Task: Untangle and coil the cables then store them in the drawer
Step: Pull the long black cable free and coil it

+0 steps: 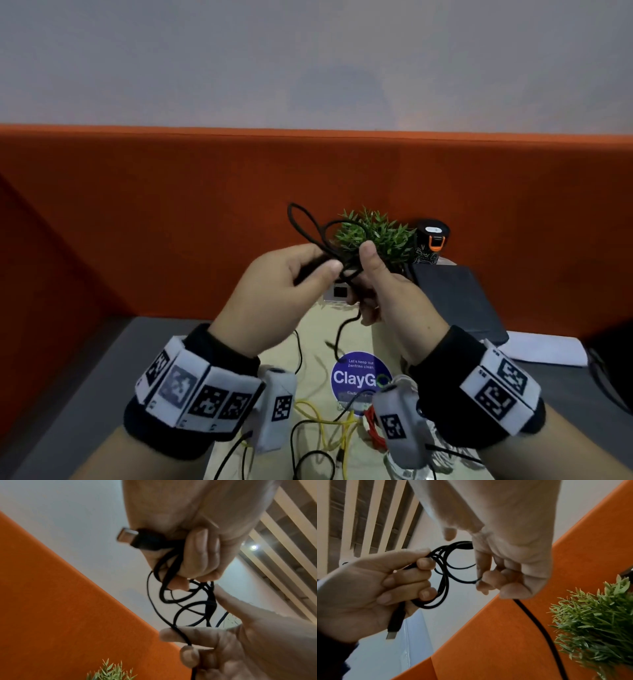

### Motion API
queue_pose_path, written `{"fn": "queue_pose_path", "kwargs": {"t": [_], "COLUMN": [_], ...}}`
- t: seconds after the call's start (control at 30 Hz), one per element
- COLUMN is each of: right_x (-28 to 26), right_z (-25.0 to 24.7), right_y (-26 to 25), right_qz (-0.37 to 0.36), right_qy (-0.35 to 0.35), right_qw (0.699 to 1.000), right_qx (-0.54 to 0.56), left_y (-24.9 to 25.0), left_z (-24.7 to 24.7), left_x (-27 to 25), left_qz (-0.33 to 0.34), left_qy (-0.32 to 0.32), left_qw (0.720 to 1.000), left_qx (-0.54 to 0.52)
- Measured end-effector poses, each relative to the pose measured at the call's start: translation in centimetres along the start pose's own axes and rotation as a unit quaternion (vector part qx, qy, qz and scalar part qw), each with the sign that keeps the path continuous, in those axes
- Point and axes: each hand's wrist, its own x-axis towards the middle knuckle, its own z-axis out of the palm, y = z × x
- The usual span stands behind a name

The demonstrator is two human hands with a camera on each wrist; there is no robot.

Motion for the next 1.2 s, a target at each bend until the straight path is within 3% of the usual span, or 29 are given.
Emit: {"fn": "queue_pose_path", "kwargs": {"t": [0.1,0.17,0.33,0.4,0.53,0.6,0.7,0.73,0.9,1.07,1.2], "right_x": [0.5,0.4,0.4,0.3,0.2,-0.1,-0.6,-0.8,-1.2,-0.6,0.2], "right_z": [-0.1,-0.1,-1.1,-1.3,-1.8,-2.4,-2.9,-3.0,-4.7,-6.7,-6.0], "right_y": [0.4,0.0,-0.2,-0.2,-0.1,-0.4,-1.3,-1.6,-2.6,-2.7,-2.1], "right_qz": [0.014,-0.015,-0.071,-0.063,-0.067,-0.077,-0.116,-0.118,-0.106,-0.126,-0.106], "right_qy": [0.053,0.086,0.105,0.103,0.057,0.020,-0.020,-0.039,-0.094,-0.012,0.054], "right_qw": [0.998,0.996,0.986,0.988,0.988,0.967,0.887,0.879,0.917,0.967,0.989], "right_qx": [0.031,0.035,-0.113,-0.096,-0.128,-0.244,-0.447,-0.460,-0.373,-0.222,-0.082], "left_y": [-0.3,-0.7,-0.8,-0.8,-1.4,-1.9,-2.9,-3.2,-4.5,-5.2,-4.2], "left_z": [0.6,1.1,1.1,0.9,0.5,0.2,-0.1,-0.1,-0.1,-1.3,-0.5], "left_x": [-0.4,-0.6,-1.0,-1.0,-0.7,-0.8,-0.7,-0.6,-0.3,-0.1,-0.5], "left_qz": [0.019,0.015,-0.020,-0.022,-0.004,-0.003,-0.022,-0.029,-0.064,-0.120,-0.057], "left_qy": [-0.037,-0.046,-0.068,-0.049,0.055,0.091,0.116,0.118,0.120,0.150,0.098], "left_qw": [0.996,0.991,0.982,0.975,0.964,0.958,0.951,0.950,0.943,0.936,0.970], "left_qx": [0.073,0.124,0.175,0.217,0.260,0.271,0.285,0.286,0.303,0.293,0.214]}}
